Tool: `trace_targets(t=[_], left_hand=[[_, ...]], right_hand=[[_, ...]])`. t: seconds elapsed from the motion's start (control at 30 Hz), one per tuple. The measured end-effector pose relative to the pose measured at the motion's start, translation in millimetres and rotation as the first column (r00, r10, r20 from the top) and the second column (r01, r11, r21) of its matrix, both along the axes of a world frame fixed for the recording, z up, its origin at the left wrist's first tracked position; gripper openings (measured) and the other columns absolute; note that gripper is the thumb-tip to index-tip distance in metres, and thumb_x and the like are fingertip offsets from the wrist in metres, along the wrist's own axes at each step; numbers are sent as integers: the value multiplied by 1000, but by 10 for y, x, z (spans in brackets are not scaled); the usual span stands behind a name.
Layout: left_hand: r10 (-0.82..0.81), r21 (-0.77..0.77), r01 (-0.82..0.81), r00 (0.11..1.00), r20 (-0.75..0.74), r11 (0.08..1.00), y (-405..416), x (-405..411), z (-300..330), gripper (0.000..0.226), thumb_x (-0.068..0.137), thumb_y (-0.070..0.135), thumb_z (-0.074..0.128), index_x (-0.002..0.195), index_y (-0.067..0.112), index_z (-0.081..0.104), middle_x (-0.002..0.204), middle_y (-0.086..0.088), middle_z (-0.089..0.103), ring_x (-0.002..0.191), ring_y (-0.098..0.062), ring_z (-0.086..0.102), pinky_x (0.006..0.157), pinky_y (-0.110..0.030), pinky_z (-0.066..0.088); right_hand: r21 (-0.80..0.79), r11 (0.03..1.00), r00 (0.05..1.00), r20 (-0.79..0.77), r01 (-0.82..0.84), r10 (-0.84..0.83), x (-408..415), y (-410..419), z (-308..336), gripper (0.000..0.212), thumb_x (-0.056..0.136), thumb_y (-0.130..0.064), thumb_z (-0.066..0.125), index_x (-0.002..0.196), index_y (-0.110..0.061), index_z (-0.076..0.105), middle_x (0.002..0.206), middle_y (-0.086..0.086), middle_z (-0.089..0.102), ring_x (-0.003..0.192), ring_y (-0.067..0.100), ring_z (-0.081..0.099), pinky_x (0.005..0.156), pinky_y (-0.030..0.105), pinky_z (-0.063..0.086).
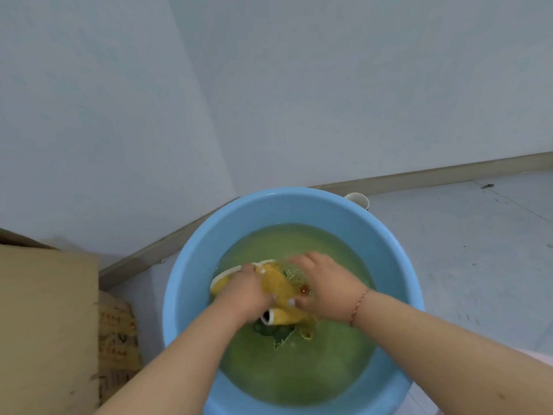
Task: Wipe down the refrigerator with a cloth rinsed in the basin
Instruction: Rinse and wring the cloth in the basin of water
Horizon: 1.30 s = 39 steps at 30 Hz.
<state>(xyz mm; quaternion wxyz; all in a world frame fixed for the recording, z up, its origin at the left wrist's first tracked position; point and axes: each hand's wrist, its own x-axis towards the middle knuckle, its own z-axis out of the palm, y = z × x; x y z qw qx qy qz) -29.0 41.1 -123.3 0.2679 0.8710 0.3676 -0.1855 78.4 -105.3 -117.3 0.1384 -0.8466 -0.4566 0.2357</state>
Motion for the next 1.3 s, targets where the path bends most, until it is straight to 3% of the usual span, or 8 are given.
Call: trace_targets(t=[0.13,0.27,0.43,0.53,0.63,0.87,1.07,1.3], left_hand=[[101,-272,-52,980,169,961,-54,44,-209,48,87,20,62,128,35,42,102,1,64,89,-16,62,75,-26,49],[39,15,-40,997,64,999,145,-31,-276,27,83,12,57,57,15,51,61,-2,51,70,-26,57,52,-26,38],[-211,117,189,954,212,975,197,-95,-244,65,74,16,65,136,24,45,140,-2,41,124,-23,45,100,-29,37],[-346,35,345,929,129,938,14,-69,-301,45,77,13,63,118,29,54,119,1,53,110,-23,54,85,-29,44],[-367,355,327,929,51,876,115,-77,-224,18,80,6,51,79,24,48,91,0,53,90,-23,52,67,-30,40],[-577,239,608,794,-194,757,38,-93,-158,61,81,19,56,136,42,39,125,4,45,116,-22,45,85,-35,46],[-154,-114,141,981,-115,983,52,-63,-205,36,92,25,53,127,21,54,125,-7,57,104,-23,57,86,-32,50],[682,-923,-349,715,-150,163,-41,75,-15,38,89,52,54,106,19,63,112,-14,64,98,-32,63,84,-48,53]], right_hand=[[-188,974,992,-57,-124,115,-166,186,-341,37,85,-34,61,119,-26,50,114,4,53,104,27,54,87,34,48],[-193,963,975,-82,188,-206,99,199,-248,9,91,-12,45,91,-12,54,78,2,52,79,22,50,61,27,41],[-175,863,764,-407,473,-501,339,117,-143,26,87,5,38,95,-14,52,78,4,48,66,15,45,53,24,40],[-134,756,559,-593,640,-579,332,154,-174,31,86,9,38,75,-19,47,75,5,47,75,24,50,64,33,48],[-133,825,828,-50,549,-559,392,111,-140,14,92,-3,42,94,-14,51,93,7,55,92,27,54,77,33,46],[-299,932,909,295,-206,295,120,115,-406,57,91,-26,45,145,-34,26,156,-1,15,145,25,5,115,56,8],[-488,844,973,58,222,-223,148,207,-538,74,88,-6,52,150,-24,15,150,13,20,136,40,24,105,48,38],[54,829,702,-565,557,-434,-215,513,-8,30,84,-4,53,109,-19,60,88,8,63,77,23,59,72,34,51]])
